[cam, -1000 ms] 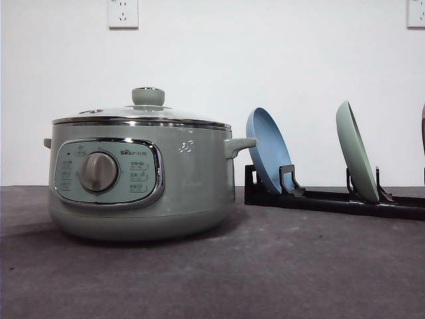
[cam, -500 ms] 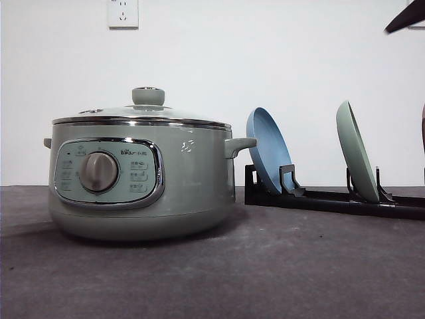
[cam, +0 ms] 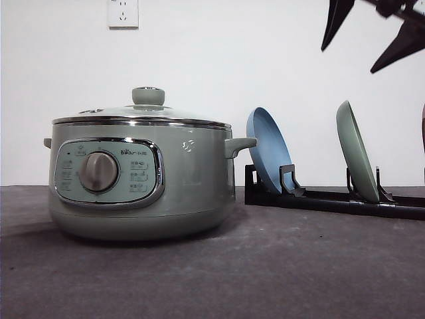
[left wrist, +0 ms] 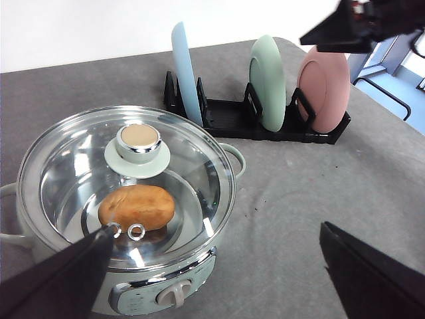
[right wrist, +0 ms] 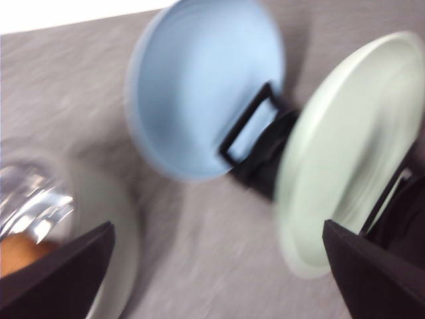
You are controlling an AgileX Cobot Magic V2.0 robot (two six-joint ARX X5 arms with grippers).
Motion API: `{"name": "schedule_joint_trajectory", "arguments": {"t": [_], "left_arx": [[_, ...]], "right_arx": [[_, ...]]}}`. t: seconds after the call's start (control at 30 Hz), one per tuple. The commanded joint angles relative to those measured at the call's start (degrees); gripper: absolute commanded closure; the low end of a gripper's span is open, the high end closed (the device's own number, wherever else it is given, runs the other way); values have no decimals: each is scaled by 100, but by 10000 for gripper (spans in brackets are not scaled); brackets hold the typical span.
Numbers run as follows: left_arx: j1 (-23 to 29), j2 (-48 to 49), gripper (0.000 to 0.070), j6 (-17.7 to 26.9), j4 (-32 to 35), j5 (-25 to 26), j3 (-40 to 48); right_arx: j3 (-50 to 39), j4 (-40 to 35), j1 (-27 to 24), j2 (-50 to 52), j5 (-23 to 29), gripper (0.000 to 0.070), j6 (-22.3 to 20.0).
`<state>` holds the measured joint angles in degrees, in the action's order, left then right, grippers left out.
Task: Transfer potato from steamer to green plate
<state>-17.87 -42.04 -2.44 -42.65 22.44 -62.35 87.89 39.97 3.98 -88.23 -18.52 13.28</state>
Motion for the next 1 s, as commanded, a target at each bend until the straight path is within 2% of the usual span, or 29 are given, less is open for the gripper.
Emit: {"name": "schedule_joint_trajectory", "arguments": {"t": [0.0, 0.13, 0.23, 0.43, 0.57, 0.77, 0.83, 0.97], "left_arx": [[-26, -37, 64, 29, 61, 20, -103], [-26, -37, 64, 29, 59, 20, -103], [-26, -37, 64, 29, 61, 20, -103], [-26, -37, 64, 31, 68, 20, -103], [-26, -37, 64, 29, 67, 20, -103], [-26, -37, 64, 29, 52, 20, -103], [-26, -37, 64, 29, 46, 20, -103], [-26, -37, 64, 27, 43, 20, -103]], "right_arx": [[230, -87, -76, -296, 17, 101, -44], [337, -413, -235, -652, 10, 112, -19], [337, -686, -327, -853, -40, 180, -11], [337, -1110, -423, -1189, -418, 186, 226], [337, -1221, -423, -1360, -407, 288, 265], [337, -1303, -423, -1475, -392, 393, 282], [337, -1303, -423, -1477, -392, 452, 282], [337, -1300, -423, -1483, -392, 464, 282]]}}
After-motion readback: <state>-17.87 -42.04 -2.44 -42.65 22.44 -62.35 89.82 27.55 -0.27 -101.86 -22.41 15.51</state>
